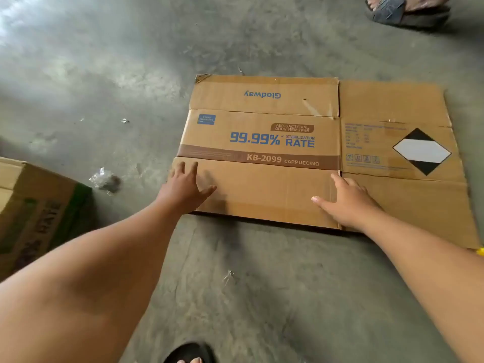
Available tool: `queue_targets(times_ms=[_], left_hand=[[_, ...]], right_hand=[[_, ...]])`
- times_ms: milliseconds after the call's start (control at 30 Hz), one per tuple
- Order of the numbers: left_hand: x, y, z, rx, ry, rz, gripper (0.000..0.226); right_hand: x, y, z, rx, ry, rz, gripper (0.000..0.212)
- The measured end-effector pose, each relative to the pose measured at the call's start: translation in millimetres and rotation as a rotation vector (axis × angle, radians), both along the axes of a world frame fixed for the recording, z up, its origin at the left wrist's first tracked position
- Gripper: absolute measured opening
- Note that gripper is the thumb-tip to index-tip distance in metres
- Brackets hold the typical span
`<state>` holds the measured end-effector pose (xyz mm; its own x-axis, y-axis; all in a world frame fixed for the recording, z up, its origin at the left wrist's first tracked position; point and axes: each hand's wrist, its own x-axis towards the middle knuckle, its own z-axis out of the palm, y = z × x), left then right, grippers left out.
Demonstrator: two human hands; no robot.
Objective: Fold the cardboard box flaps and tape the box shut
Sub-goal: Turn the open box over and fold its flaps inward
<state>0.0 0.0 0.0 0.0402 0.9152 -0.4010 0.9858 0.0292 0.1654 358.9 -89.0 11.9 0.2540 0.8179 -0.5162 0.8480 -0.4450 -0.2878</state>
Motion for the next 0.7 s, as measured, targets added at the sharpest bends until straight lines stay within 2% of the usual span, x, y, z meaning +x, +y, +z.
queue_targets(times_ms=[300, 433, 700], left_hand=[[-17.9, 1.2, -22.5, -0.060, 0.017, 0.123, 0.109], [-20.5, -0.2, -22.2, -0.052, -0.059, 0.190, 0.117], [-29.3, 3.9, 2.1, 0.137, -0.273, 0.269, 0.095]], right_hand=[[-14.6, -2.4, -20.2, 0.051, -0.077, -0.045, 0.097], [-19.5, -0.1, -18.3, 0.109, 0.012, -0.151, 0.096], [-15.3, -5.9, 0.4, 0.292, 0.212, -0.312, 0.085]])
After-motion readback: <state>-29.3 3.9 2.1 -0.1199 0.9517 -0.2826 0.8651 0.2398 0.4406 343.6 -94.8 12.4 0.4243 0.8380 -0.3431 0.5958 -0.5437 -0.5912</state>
